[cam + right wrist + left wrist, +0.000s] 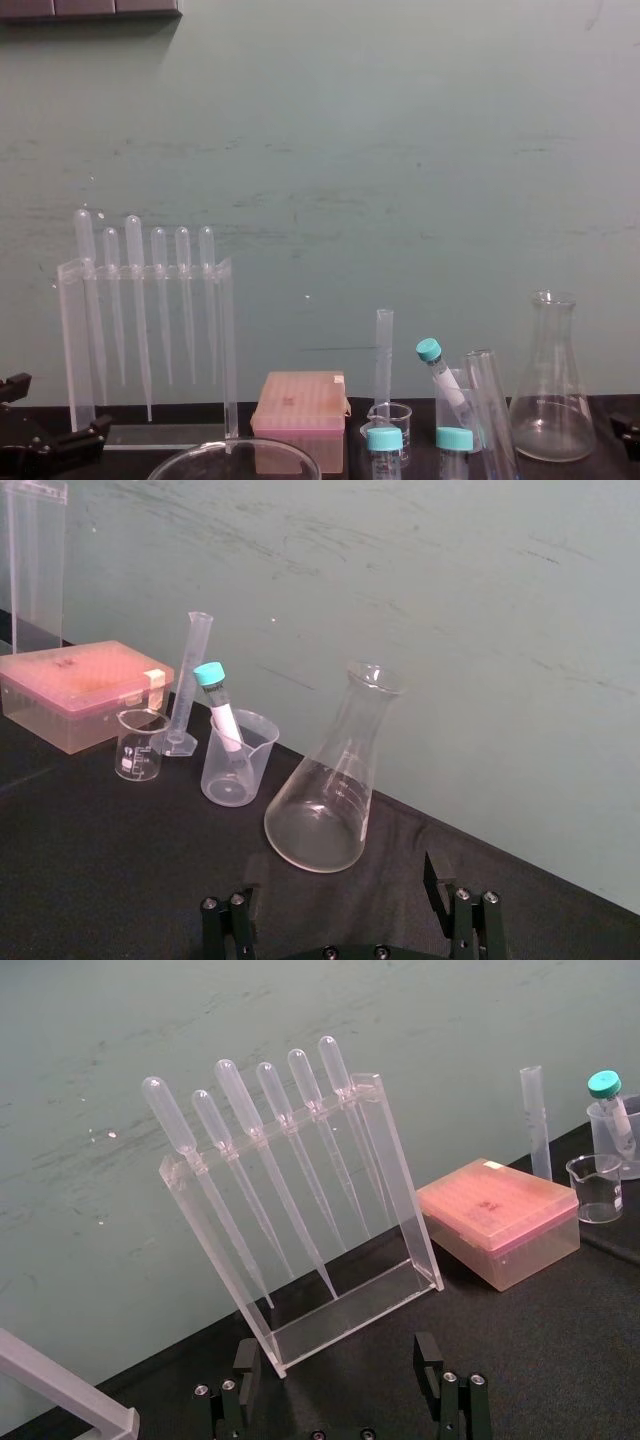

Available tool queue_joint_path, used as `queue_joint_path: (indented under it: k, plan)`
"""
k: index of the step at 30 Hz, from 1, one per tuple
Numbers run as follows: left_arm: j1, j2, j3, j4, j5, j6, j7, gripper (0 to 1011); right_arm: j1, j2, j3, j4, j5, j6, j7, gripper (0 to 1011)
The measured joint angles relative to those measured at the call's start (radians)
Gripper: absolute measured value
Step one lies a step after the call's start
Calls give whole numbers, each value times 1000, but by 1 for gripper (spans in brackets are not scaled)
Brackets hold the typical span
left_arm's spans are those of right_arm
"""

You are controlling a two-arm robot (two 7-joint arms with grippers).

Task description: Hold the test tube with one hand and immerse one end into the beaker, then return it to the test tube rack.

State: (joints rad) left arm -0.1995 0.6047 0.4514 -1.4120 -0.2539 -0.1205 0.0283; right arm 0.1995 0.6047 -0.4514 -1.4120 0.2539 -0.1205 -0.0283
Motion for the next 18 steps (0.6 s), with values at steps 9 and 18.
queue_joint_path:
  k: [9,18]
  plan:
    - [0,0,0,0,0,0,0,1000,0,0,0,0,0,0,0,1000]
    - [0,0,0,0,0,0,0,1000,0,0,0,0,0,0,0,1000]
